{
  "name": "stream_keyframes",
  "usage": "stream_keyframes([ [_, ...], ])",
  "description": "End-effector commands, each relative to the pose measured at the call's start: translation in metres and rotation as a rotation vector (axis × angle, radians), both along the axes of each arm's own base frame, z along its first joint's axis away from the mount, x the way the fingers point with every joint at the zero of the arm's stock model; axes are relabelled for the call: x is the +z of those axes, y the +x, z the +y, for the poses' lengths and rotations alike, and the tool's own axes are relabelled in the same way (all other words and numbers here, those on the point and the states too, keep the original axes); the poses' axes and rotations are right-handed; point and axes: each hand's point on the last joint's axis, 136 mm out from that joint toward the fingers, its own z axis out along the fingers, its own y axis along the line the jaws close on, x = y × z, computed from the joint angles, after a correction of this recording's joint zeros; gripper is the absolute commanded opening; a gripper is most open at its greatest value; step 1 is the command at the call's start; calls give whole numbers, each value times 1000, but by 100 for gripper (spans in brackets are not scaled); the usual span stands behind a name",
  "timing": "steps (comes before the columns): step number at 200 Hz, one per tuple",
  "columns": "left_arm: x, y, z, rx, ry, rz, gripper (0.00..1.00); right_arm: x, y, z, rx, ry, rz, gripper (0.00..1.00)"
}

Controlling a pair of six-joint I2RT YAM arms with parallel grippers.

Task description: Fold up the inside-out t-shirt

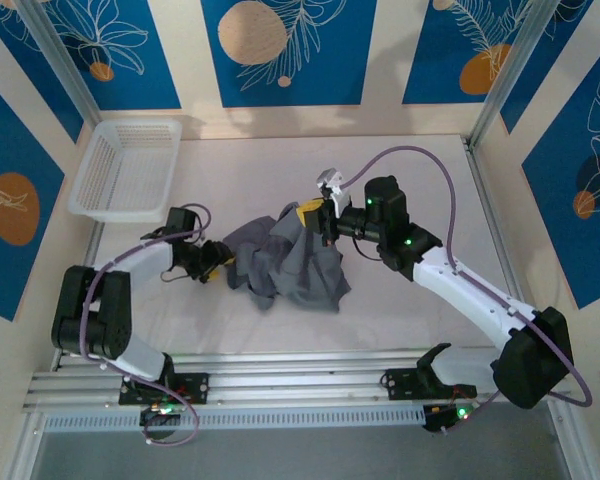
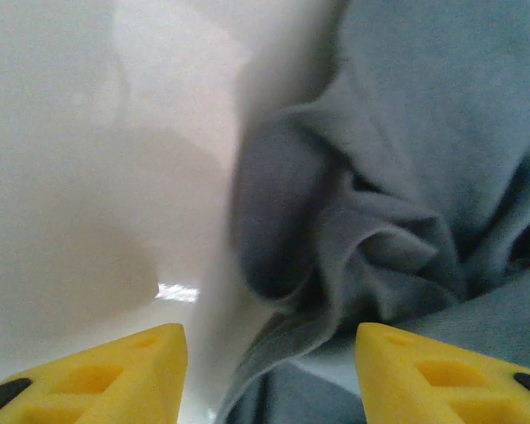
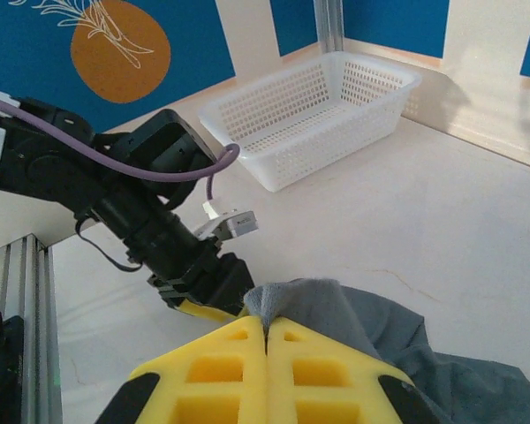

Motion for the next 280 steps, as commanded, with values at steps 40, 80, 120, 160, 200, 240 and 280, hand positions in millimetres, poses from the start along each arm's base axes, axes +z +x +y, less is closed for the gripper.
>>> stream_keyframes([
  [40,-1,18,-16,-28,-82,-33,34,8,1,3,6,37,18,0],
  [80,11,28,-16,-20,-85,-71,0,24,14,-12,-117,60,39,0],
  [120,161,56,29,31,27,-361,0,115,68,-137,-607,270,64,0],
  [160,289,63,91,163,90,-569,0,190,67,-255,-959,523,24,0],
  [200,342,46,90,150,92,-704,0,233,37,-282,-1003,602,-91,0],
  [240,359,31,85,120,94,-802,0,233,18,-282,-975,647,-142,0],
  [280,343,25,89,134,118,-735,0,217,12,-291,-1017,663,-126,0],
])
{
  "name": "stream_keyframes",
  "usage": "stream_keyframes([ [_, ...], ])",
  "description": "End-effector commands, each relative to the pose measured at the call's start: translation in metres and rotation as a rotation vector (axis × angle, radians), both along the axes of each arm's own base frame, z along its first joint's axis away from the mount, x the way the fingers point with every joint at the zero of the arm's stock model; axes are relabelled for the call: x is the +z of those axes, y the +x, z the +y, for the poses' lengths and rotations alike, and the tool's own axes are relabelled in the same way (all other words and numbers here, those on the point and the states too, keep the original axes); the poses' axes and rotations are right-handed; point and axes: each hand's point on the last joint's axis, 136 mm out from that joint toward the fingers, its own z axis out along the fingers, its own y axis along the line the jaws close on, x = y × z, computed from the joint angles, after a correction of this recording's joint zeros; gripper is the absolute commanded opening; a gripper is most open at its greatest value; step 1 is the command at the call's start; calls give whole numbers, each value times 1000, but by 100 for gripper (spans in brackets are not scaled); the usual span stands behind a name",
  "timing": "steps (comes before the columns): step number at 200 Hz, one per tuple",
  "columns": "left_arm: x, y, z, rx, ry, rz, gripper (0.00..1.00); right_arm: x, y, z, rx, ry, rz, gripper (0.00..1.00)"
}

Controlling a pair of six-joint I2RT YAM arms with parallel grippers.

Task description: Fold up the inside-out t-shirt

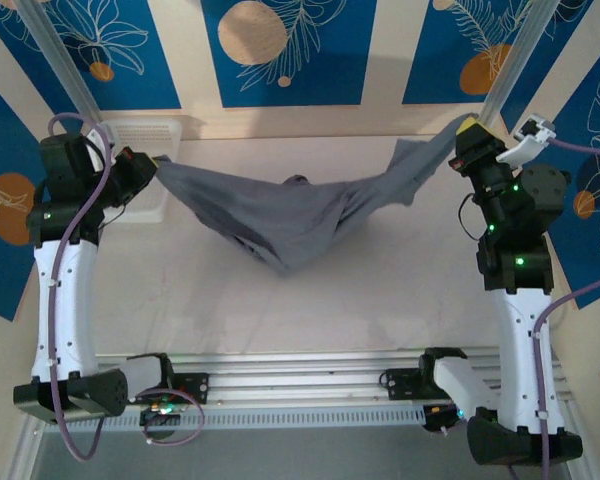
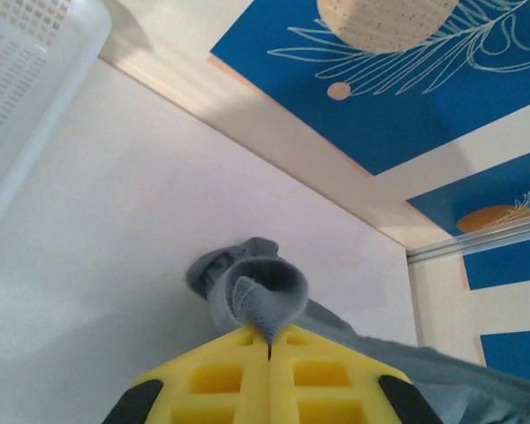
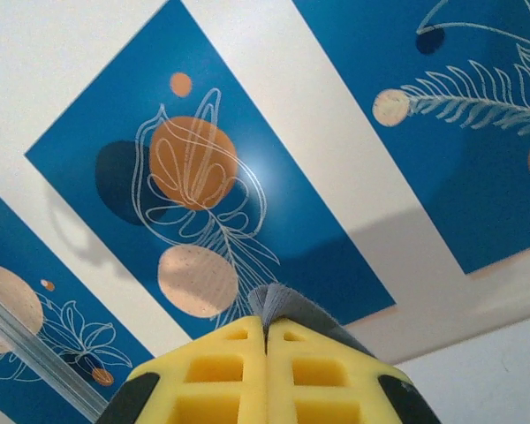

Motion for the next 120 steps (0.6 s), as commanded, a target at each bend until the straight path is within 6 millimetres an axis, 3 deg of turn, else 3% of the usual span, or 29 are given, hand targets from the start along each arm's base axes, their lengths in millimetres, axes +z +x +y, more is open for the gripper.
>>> stream_keyframes([
  [1,1,-7,0,-9,23,1,0,19,-10,-10,-46,25,-74,0],
  [39,28,-12,0,12,-7,-52,0,69,-39,-14,-97,-73,-210,0],
  [59,1,-2,11,88,-24,6,0,68,-38,-10,-77,-87,-215,0],
  [78,-50,28,9,80,-58,97,0,29,-13,-1,-16,-74,-103,0],
  [102,-114,76,-16,-13,-9,192,0,-54,24,12,52,-85,114,0],
  [120,-148,104,-41,-79,54,257,0,-113,43,24,101,-148,291,0],
])
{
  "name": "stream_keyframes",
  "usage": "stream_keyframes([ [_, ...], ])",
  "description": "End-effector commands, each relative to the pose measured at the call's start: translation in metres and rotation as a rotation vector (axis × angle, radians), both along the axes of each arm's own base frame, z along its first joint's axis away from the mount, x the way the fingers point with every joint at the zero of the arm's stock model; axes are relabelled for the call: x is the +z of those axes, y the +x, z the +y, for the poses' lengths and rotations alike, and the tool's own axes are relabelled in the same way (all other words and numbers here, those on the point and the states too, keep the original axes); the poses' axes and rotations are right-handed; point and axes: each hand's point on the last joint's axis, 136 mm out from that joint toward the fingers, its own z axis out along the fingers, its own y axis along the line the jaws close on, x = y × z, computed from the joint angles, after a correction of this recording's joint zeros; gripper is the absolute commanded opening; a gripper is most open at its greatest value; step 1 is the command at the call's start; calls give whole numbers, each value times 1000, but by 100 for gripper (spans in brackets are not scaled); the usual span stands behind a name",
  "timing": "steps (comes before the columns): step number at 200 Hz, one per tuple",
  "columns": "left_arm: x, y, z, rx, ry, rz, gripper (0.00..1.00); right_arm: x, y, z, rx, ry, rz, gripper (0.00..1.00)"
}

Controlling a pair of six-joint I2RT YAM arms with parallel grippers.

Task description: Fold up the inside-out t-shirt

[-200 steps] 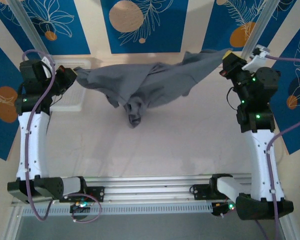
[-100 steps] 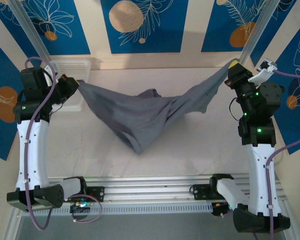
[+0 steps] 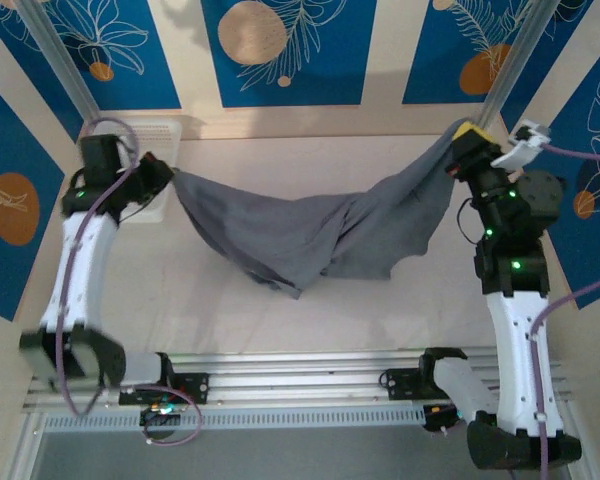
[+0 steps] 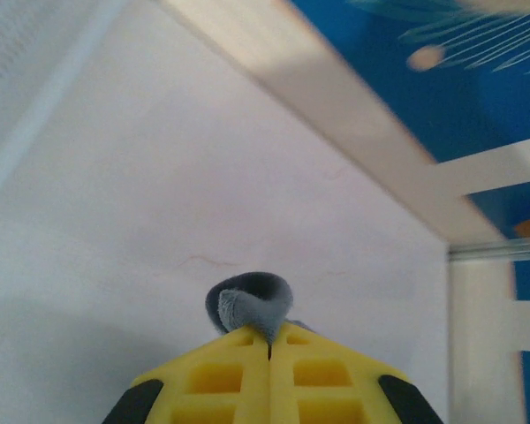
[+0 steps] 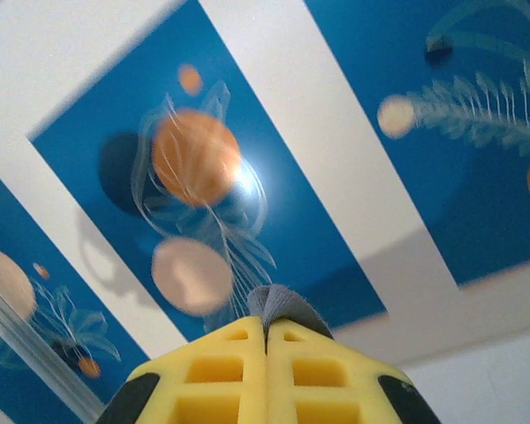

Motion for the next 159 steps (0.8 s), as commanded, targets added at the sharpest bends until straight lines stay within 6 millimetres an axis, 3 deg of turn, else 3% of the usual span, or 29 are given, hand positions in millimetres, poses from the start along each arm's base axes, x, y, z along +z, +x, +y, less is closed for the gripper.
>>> stream_keyframes([
  [1,-49,40,-30,-87,70,58,0,-92,33,15,62,-76,274,0],
  [12,-61,55,-41,-107,84,68,0,-120,39,22,95,-113,368,0],
  [28,-67,74,-46,-116,97,59,17,-146,41,31,140,-143,463,0],
  [44,-56,83,-40,-120,165,33,34,-149,39,36,167,-152,483,0],
  [60,-41,74,-32,-121,226,34,39,-143,35,35,163,-173,455,0],
  [83,-43,29,-35,-97,173,115,38,-140,30,33,150,-169,440,0],
  [128,-122,-91,-105,-174,-39,334,29,-141,31,48,192,-111,422,0],
  [146,-146,-117,-124,-151,-163,391,27,-141,33,54,204,-134,420,0],
  [159,-154,-123,-137,-140,-223,401,26,-142,34,56,207,-145,426,0],
])
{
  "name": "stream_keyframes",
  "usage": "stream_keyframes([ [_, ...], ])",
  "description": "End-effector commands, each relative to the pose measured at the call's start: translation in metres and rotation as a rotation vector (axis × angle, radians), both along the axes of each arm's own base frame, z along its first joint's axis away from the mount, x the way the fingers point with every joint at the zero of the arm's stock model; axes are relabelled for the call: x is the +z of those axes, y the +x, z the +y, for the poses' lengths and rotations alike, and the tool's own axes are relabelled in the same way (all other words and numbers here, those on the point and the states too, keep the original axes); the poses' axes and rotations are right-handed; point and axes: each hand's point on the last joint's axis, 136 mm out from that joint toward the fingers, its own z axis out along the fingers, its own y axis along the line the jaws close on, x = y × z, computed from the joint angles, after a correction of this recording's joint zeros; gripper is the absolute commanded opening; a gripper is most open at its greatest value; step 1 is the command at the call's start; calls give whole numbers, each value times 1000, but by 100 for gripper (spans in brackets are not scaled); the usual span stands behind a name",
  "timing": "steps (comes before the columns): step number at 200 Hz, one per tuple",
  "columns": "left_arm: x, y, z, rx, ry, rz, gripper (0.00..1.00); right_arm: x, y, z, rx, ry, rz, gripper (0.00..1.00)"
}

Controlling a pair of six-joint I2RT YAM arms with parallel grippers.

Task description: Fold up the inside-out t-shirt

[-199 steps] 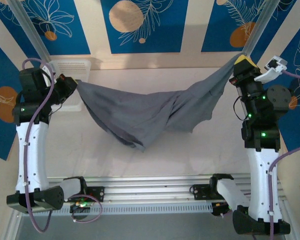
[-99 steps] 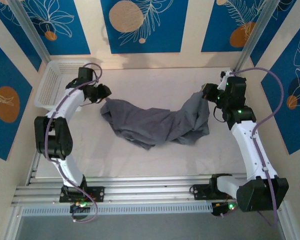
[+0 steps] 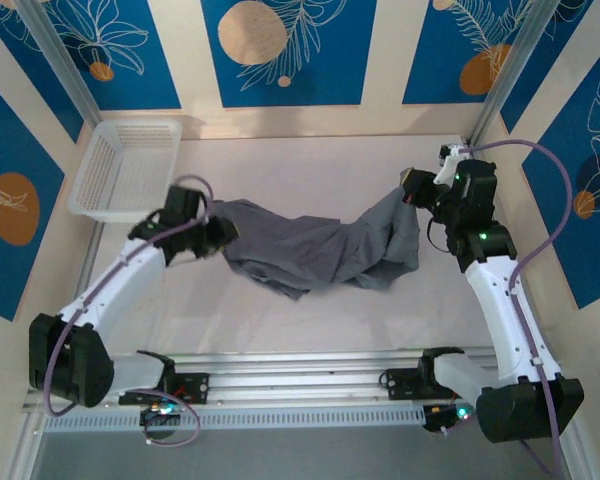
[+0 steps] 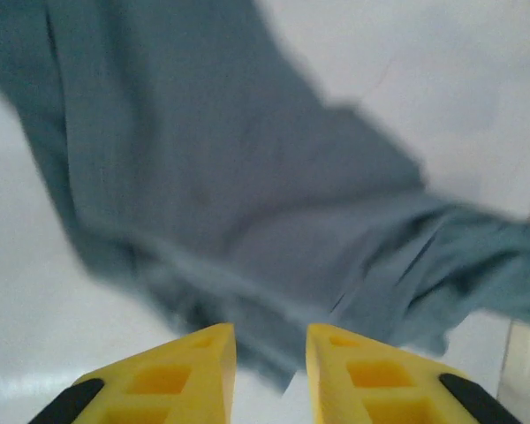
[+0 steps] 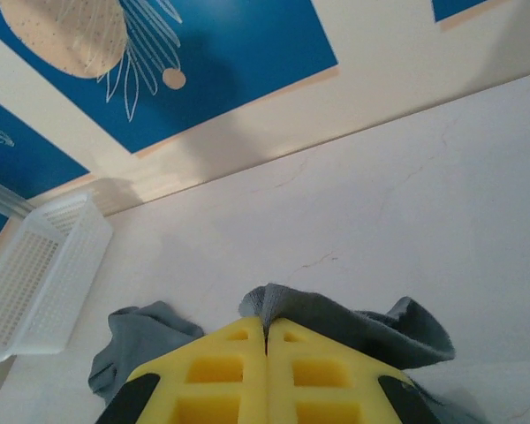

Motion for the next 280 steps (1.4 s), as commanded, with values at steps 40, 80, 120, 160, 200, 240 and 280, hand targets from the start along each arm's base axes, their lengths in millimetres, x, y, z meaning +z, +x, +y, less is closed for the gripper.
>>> stream_keyframes([
  [40,-47,-11,-49,86,-165,174,21,3,0,8,19,-8,-21,0],
  [80,-78,-7,-48,100,-75,239,20,4,-8,5,10,-24,-25,0],
  [120,-87,-10,-34,123,9,239,28,6,-9,5,11,-19,-26,0],
  [160,-96,-9,-43,106,-29,265,29,9,-6,9,20,-6,-29,0],
  [200,-95,-6,-44,105,-26,261,30,9,-7,10,20,-12,-25,0],
  [240,-100,-7,-46,97,-36,273,33,10,-8,11,24,-11,-26,0],
  [280,-97,-15,-44,105,-44,288,35,7,-9,10,21,-18,-19,0],
])
